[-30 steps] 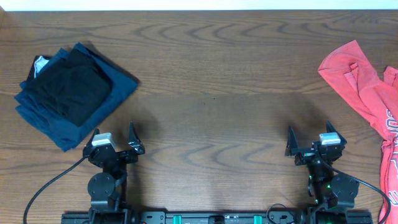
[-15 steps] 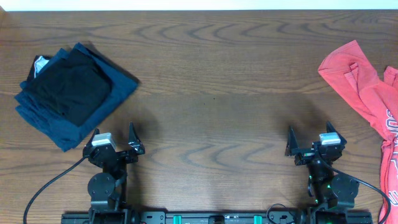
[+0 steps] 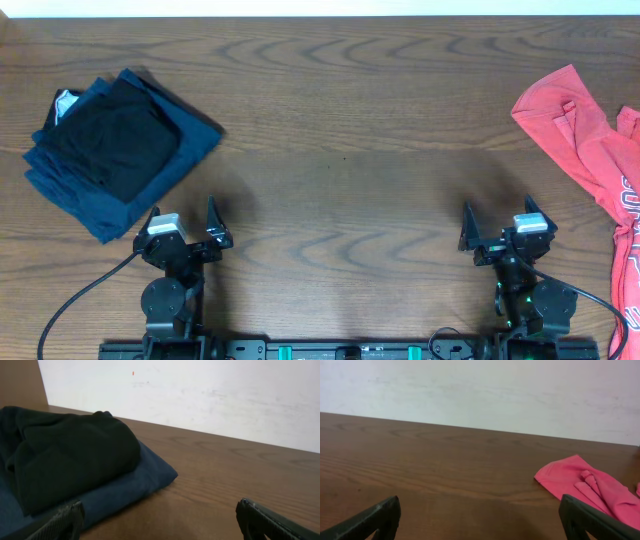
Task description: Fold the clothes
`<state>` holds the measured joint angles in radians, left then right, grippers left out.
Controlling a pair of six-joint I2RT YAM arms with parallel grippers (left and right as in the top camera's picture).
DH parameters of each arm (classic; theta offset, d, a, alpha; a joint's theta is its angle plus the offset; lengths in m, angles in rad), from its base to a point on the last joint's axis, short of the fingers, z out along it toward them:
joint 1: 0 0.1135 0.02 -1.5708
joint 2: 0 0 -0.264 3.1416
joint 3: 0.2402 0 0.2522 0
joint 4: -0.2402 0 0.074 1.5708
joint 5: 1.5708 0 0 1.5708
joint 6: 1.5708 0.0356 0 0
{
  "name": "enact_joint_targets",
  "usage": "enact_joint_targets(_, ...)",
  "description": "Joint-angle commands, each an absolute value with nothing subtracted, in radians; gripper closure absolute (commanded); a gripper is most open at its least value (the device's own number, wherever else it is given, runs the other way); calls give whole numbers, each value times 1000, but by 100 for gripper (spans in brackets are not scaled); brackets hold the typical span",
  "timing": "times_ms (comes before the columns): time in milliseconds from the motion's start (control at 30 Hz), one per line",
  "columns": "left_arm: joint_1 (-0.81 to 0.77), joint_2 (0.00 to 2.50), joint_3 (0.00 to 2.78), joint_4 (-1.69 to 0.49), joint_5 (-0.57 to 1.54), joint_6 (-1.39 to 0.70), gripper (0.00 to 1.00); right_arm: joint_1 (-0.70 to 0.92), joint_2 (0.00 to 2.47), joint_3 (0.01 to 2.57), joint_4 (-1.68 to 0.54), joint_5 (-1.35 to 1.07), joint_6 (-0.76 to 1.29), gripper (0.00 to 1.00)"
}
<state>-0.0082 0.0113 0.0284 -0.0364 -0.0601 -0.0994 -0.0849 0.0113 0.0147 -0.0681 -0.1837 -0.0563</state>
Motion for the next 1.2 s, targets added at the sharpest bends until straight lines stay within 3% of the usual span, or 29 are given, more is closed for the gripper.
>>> enact_joint_targets(0,-6,11,4,-63,-97,-83,2,-98,10,11,-62,-170,-65,1)
enact_joint_targets(567,-6,118,151,-165,19,-152,2,-98,107,99,-115,-161,48,1)
enact_joint_targets(833,-6,473,473,-387,19,-151,2,-98,548,386,-199,-104,35,1)
enact_joint_targets(1167,-6,907,838,-709,19,-151,2,-99,1288,959,-566,-99,-75,1)
